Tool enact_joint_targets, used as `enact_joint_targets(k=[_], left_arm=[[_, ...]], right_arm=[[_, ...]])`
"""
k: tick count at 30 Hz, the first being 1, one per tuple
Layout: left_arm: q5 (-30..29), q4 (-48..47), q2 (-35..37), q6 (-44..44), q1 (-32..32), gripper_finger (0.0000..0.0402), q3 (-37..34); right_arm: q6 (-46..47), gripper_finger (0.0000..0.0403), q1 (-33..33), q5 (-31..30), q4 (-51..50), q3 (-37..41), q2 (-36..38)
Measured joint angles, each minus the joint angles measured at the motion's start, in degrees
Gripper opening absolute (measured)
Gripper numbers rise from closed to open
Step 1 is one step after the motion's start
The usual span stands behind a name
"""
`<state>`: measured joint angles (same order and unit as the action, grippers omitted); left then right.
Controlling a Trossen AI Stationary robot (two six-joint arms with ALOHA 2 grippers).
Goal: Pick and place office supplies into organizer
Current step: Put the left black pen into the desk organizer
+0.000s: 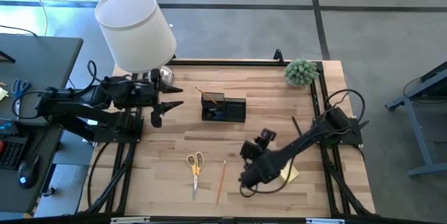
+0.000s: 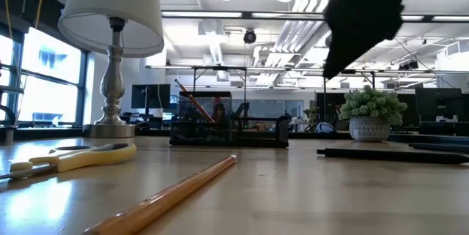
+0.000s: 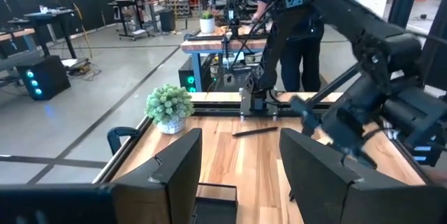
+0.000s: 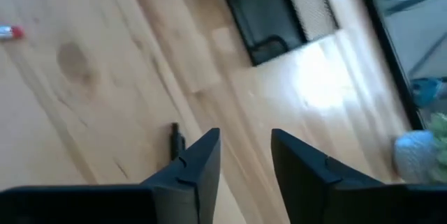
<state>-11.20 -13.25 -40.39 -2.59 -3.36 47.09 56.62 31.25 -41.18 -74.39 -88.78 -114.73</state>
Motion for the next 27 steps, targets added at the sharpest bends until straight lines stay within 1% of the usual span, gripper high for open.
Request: enact_joint_targets(k=[3,5,8,13,16,21,24,27], left_arm=[[0.0,-0.3,0.0,0.0,0.0,0.0184,0.0],[0.0,-0.2,0.0,0.0,0.0,0.0184,0.0],[0.0,0.3,0.0,0.0,0.0,0.0184,0.0],[0.0,1.5,0.0,-0.1,0.0,0.0184,0.0],[0.0,1.6,0.0,-0.2,0.0,0.0184,0.0],[0.0,1.0,0.0,-0.6,0.0,0.0184,0.0],[0.0,0.7,0.0,-0.6,0.0,0.0184,0.0],[0.0,0.6,0.0,-0.3,0.0,0.0184,0.0]], right_arm=[[5.3,0.0118,1.9,0.1,1.5,5.1,2.2],[8.0,0.0118,2.9,1.4,6.8,10.8,5.0],[8.9,0.0119,3.6,2.5,19.0,20.5,10.1],[4.4,0.012,3.3,2.2,41.6,34.9,19.7],[3.3,0.0126,3.8,1.6,50.2,41.5,24.0],[5.1,0.0157,6.3,-0.5,58.3,49.6,26.8],[5.5,0.0181,7.5,-1.4,59.7,51.5,27.0],[5.0,0.0197,7.7,-0.7,59.6,52.0,27.0]])
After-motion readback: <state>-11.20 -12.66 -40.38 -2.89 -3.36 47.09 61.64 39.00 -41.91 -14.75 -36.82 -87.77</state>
